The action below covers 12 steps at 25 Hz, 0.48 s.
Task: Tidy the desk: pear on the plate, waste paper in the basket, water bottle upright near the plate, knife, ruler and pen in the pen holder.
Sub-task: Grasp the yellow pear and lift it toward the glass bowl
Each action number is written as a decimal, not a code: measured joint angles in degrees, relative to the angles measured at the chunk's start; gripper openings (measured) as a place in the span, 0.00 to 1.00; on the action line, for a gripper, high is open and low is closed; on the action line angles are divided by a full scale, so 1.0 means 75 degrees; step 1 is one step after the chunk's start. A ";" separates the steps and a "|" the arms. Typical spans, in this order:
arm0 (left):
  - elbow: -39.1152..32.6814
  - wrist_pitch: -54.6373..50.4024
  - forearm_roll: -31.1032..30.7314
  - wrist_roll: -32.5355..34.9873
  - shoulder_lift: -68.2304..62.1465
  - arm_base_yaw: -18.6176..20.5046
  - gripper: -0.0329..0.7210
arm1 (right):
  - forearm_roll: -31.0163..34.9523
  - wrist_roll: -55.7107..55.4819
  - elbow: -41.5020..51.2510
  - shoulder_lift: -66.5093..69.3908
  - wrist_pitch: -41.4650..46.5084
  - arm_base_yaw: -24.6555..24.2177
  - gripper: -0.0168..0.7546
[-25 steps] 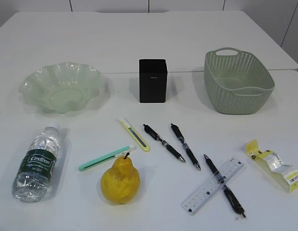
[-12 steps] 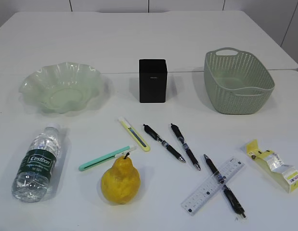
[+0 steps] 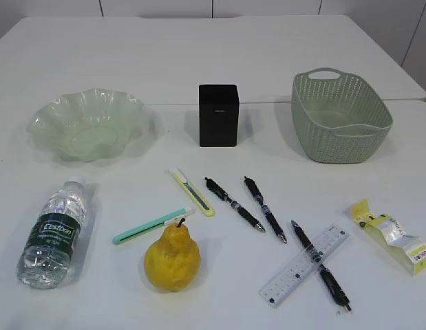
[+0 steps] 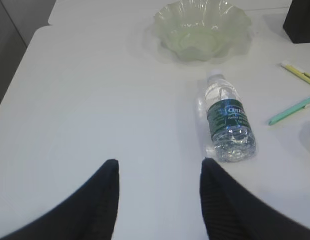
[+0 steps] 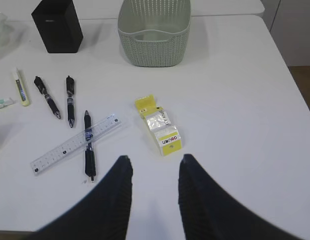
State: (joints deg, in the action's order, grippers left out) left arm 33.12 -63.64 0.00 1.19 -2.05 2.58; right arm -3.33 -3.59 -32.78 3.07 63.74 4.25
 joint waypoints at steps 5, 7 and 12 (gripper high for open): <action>0.0721 0.0102 0.0000 0.0000 -0.1031 0.0000 0.53 | 0.0018 0.0000 -0.0627 0.1422 -0.0324 0.0000 0.34; 0.0926 0.0165 0.0000 0.0000 -0.1538 0.0000 0.54 | 0.0050 0.0000 -0.0853 0.1943 -0.0396 0.0000 0.36; 0.1400 0.0165 0.0000 0.0000 -0.2611 0.0000 0.65 | 0.0193 0.0319 -0.1194 0.3037 -0.0883 0.0000 0.47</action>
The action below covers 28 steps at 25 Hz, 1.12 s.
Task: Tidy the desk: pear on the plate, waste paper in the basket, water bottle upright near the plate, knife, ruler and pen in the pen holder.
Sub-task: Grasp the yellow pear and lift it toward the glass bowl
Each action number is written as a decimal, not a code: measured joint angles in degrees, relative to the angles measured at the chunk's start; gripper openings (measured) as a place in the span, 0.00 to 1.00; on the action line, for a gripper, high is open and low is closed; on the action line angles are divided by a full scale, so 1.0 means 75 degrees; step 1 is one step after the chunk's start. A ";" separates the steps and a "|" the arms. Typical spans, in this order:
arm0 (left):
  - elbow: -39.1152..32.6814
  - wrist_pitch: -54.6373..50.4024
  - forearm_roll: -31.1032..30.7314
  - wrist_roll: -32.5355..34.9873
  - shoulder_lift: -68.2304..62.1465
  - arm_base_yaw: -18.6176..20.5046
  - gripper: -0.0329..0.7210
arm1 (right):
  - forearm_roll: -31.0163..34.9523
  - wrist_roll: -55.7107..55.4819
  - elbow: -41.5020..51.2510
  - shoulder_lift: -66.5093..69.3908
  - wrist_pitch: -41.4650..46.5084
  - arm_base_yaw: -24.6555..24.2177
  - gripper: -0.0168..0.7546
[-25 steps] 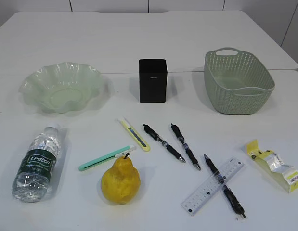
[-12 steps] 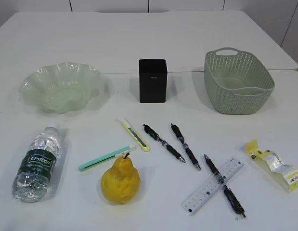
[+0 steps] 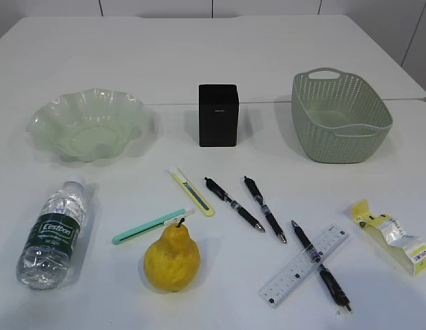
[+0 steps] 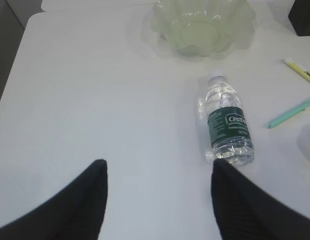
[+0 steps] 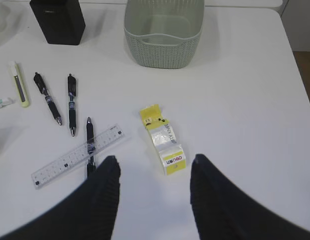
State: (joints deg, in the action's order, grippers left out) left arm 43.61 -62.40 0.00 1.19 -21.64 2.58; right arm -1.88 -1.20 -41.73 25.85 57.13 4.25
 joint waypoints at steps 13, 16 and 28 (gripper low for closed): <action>0.1776 -0.0145 0.0271 0.0015 -0.2912 -0.1681 0.71 | 0.0697 0.0499 -0.0723 0.2274 -0.0179 0.0000 0.51; 0.2524 -0.0253 0.0285 0.0015 -0.3879 -0.2126 0.71 | 0.0704 0.0512 -0.0919 0.2778 -0.0022 0.0000 0.51; 0.4711 -0.0397 0.0285 0.0015 -0.7789 -0.4133 0.71 | 0.0755 0.0528 -0.1197 0.3756 0.0304 0.0000 0.51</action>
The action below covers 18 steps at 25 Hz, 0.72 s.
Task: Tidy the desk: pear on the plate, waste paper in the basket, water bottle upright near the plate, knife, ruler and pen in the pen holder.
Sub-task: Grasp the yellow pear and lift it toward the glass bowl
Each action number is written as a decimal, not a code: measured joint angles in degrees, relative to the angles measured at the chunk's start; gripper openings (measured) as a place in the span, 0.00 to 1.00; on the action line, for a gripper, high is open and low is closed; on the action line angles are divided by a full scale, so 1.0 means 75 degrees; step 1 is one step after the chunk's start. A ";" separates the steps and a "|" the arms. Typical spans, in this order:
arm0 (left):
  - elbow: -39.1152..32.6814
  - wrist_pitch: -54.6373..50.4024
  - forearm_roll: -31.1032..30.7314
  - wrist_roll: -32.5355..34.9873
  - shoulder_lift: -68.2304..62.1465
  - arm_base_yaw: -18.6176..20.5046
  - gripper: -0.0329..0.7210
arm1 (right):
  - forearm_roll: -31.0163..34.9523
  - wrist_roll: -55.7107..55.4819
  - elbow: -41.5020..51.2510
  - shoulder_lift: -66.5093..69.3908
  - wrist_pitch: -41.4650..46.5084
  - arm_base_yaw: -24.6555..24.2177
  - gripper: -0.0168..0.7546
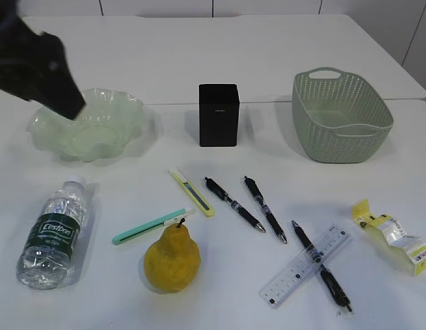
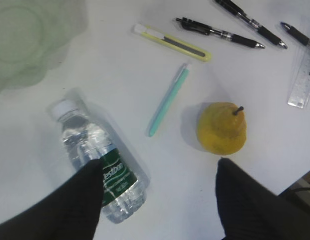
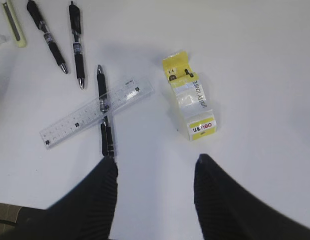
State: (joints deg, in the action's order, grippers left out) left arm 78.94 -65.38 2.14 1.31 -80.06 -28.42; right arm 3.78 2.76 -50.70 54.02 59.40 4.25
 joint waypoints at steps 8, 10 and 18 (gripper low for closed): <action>0.0745 -0.0036 0.0000 0.0014 -0.2411 -0.1172 0.71 | 0.0007 0.0000 0.0000 0.0028 0.0170 0.0000 0.51; 0.0849 -0.0036 0.0000 0.0028 -0.2916 -0.1395 0.71 | 0.0007 0.0000 0.0000 0.0028 0.0223 0.0000 0.51; 0.1222 -0.0021 0.0028 0.0233 -0.4078 -0.1713 0.71 | 0.0007 0.0000 0.0000 0.0028 0.0341 0.0000 0.51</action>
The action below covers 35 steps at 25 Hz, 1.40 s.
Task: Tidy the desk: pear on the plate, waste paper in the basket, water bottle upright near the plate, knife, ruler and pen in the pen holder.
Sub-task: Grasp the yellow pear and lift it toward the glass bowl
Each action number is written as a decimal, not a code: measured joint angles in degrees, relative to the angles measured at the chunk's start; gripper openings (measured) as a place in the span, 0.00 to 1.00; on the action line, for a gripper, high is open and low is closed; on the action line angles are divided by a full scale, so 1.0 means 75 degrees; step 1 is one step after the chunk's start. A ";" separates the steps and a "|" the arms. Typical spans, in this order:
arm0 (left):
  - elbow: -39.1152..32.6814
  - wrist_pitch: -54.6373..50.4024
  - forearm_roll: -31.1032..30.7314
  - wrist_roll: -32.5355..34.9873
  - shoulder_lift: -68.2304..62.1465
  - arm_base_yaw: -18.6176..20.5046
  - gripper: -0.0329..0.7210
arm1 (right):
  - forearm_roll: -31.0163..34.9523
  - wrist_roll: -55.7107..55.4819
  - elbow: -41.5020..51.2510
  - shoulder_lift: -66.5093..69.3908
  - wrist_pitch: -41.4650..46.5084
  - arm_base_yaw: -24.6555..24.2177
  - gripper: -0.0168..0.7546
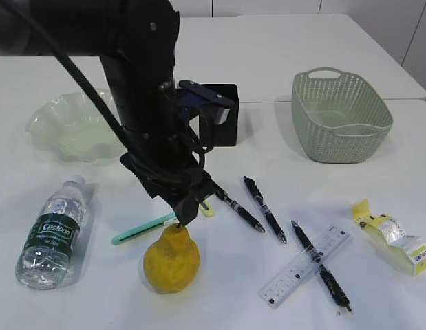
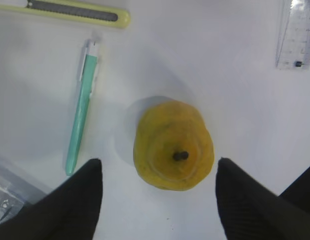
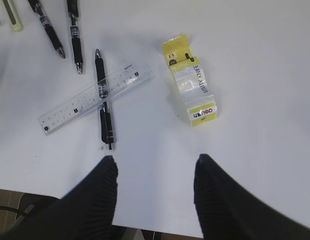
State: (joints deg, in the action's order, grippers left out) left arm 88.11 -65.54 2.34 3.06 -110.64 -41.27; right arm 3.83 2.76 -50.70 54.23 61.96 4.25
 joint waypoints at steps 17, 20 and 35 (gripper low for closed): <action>0.0000 0.0029 0.0288 0.0319 -0.0605 0.0000 0.73 | 0.0000 0.0000 0.0000 0.0000 0.0006 0.0000 0.51; 0.0000 0.0044 0.0288 0.0325 -0.0773 0.0000 0.73 | 0.0000 0.0000 0.0000 0.0000 0.0006 0.0000 0.51; 0.0041 0.0044 0.0452 0.0407 -0.1019 0.0000 0.68 | 0.0000 0.0000 0.0000 0.0000 0.0006 0.0000 0.51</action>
State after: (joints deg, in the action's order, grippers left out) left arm 88.42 -65.21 5.74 6.11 -118.28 -41.27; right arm 3.83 2.76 -50.70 54.23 62.01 4.25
